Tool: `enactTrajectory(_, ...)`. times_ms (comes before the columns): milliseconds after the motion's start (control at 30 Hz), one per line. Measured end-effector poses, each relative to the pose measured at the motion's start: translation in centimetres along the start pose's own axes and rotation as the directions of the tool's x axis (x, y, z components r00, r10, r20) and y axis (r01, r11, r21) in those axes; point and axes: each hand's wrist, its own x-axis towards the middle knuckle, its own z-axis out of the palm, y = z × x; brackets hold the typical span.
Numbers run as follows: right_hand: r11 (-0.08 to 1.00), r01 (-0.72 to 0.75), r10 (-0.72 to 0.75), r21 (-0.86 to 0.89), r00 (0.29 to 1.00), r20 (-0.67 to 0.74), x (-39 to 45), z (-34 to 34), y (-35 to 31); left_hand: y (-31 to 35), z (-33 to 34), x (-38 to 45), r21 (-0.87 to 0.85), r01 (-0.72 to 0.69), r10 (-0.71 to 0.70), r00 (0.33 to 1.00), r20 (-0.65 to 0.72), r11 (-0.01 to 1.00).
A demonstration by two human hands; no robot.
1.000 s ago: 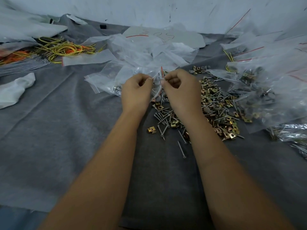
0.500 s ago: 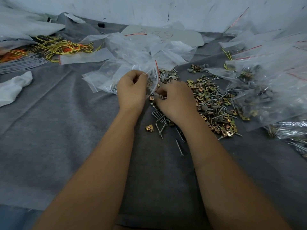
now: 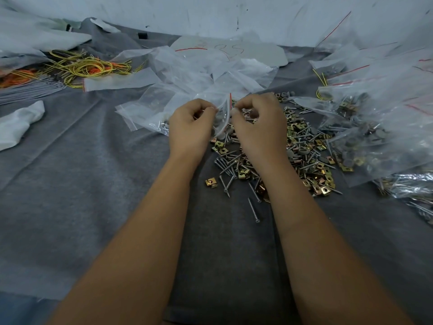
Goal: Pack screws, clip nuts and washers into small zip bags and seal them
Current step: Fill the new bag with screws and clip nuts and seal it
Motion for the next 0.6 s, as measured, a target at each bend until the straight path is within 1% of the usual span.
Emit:
enactTrajectory(67, 0.999, 0.044, -0.044, 0.003, 0.999, 0.025, -0.1, 0.1, 0.1, 0.2, 0.0, -0.1, -0.051, -0.009, 0.011, 0.999, 0.039, 0.999)
enactTrajectory(167, 0.991, 0.098, -0.088, -0.089, 0.990, 0.112, -0.3, 0.6, 0.7, 0.4, 0.1, -0.2, -0.110, -0.008, 0.015, 0.998, 0.068, 0.994)
enactTrajectory(200, 0.992, 0.089, -0.076, -0.093, 0.988, 0.136, -0.3, 0.6, 0.9, 0.4, 0.0, -0.1, -0.124, 0.003, 0.005, 0.998, 0.067, 0.992)
enactTrajectory(267, 0.999, 0.031, -0.026, -0.023, 0.984, 0.177, -0.1, 0.5, 0.9, 0.4, -0.1, 0.1, -0.152, 0.031, -0.022, 0.998, 0.064, 0.988)
enactTrajectory(300, 1.000, 0.028, -0.028, 0.002, 0.979, 0.204, 0.0, 0.3, 0.9, 0.5, -0.1, 0.2, -0.167, 0.036, -0.025, 0.998, 0.064, 0.985)
enactTrajectory(333, 0.998, 0.057, -0.054, -0.005, 0.972, 0.228, 0.0, 0.1, 1.0, 0.6, -0.2, 0.1, -0.189, 0.038, -0.025, 0.997, 0.071, 0.981)
enactTrajectory(400, 0.982, 0.158, -0.127, -0.098, 0.955, 0.267, -0.1, -0.1, 1.4, 0.8, -0.5, 0.1, -0.237, 0.052, -0.029, 0.995, 0.096, 0.970)
enactTrajectory(433, 0.976, 0.174, -0.133, -0.131, 0.953, 0.271, -0.1, -0.1, 1.5, 0.8, -0.7, 0.0, -0.257, 0.055, -0.025, 0.993, 0.118, 0.965)
enactTrajectory(467, 0.979, 0.154, -0.114, -0.136, 0.957, 0.265, -0.1, -0.1, 1.5, 0.9, -0.8, -0.1, -0.265, 0.052, -0.013, 0.989, 0.148, 0.963)
enactTrajectory(533, 0.993, 0.075, -0.051, -0.088, 0.967, 0.250, 0.0, -0.1, 1.3, 1.0, -1.0, -0.3, -0.251, 0.023, 0.026, 0.982, 0.188, 0.968)
enactTrajectory(567, 0.998, 0.029, -0.013, -0.063, 0.971, 0.237, 0.2, -0.2, 1.3, 1.1, -1.1, -0.3, -0.269, 0.031, 0.023, 0.980, 0.196, 0.963)
enactTrajectory(600, 0.999, -0.012, 0.020, -0.038, 0.975, 0.222, 0.4, -0.4, 1.3, 1.3, -1.0, -0.4, -0.311, 0.070, -0.003, 0.978, 0.210, 0.948)
